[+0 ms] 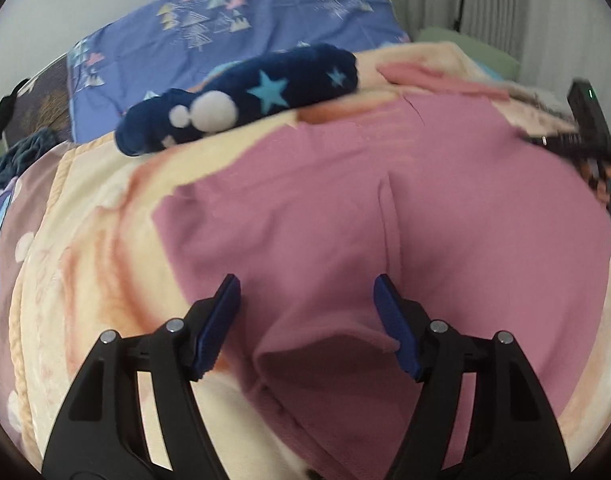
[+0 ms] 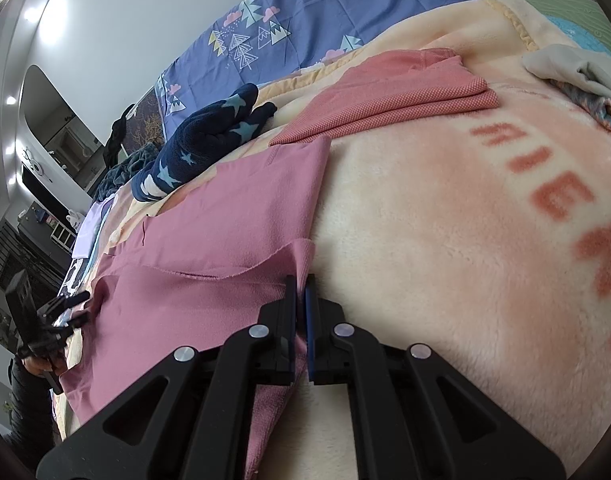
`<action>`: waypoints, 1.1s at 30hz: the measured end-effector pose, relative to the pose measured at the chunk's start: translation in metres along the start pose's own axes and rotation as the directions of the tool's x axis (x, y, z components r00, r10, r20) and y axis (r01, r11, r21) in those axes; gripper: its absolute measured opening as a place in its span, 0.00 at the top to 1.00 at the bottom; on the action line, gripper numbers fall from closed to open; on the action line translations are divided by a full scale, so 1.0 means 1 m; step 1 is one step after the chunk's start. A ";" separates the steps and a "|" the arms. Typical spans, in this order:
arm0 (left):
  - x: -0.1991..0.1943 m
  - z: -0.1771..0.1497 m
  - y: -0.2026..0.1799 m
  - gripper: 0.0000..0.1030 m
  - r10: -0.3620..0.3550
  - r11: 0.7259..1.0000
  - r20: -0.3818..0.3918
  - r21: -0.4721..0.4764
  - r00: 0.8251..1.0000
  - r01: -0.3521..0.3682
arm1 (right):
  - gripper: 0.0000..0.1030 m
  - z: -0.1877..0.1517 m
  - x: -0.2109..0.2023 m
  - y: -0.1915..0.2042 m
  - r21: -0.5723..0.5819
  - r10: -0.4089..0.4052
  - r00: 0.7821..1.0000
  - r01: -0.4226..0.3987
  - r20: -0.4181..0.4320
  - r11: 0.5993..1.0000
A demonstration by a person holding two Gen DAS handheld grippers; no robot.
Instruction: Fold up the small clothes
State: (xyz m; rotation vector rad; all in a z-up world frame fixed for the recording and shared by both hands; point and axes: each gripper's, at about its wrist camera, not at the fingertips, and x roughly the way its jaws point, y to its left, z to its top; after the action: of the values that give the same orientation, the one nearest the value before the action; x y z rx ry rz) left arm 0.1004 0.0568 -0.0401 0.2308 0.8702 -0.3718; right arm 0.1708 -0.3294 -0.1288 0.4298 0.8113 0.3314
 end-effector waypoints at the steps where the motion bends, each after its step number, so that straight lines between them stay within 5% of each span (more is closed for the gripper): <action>1: 0.000 -0.001 -0.002 0.31 -0.004 1.000 0.003 -0.001 1.000 0.004 | 0.97 0.000 0.000 0.000 0.000 0.000 1.000 0.000 0.000 1.000; 12: -0.046 0.004 -0.022 0.28 -0.055 0.996 0.114 0.075 0.992 0.046 | 0.96 0.000 0.000 0.000 0.000 0.000 1.000 0.000 -0.001 1.000; 17: -0.023 -0.018 -0.045 0.28 0.062 0.960 -0.031 0.274 0.998 -0.051 | 0.96 0.000 0.000 0.000 -0.001 0.000 1.000 0.000 -0.001 1.000; 20: -0.016 -0.023 -0.046 0.33 0.127 0.942 -0.023 0.317 0.992 -0.113 | 0.96 0.000 0.000 0.000 -0.001 0.000 1.000 0.000 -0.002 1.000; 24: -0.008 -0.006 -0.039 0.59 0.177 0.943 0.020 0.283 0.984 -0.175 | 0.96 0.000 0.000 0.000 -0.001 0.000 1.000 0.000 0.000 1.000; 27: 0.004 0.007 -0.028 0.88 0.181 0.955 0.018 0.238 0.983 -0.180 | 0.96 0.000 0.001 -0.001 0.003 0.003 1.000 -0.003 0.001 1.000; 30: 0.006 0.015 -0.011 0.92 0.174 0.975 0.025 0.138 0.984 -0.175 | 0.96 0.000 0.001 -0.002 0.007 0.014 1.000 -0.014 0.000 1.000; 33: 0.003 0.017 0.006 0.91 0.091 0.996 0.026 0.025 0.996 -0.091 | 0.90 0.003 -0.001 -0.002 0.013 0.046 0.999 -0.046 -0.003 0.999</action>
State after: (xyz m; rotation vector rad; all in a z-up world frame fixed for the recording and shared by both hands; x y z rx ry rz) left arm 0.1164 0.0561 -0.0317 0.2888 0.8282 -0.3008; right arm 0.1721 -0.3326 -0.1273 0.4606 0.8075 0.3701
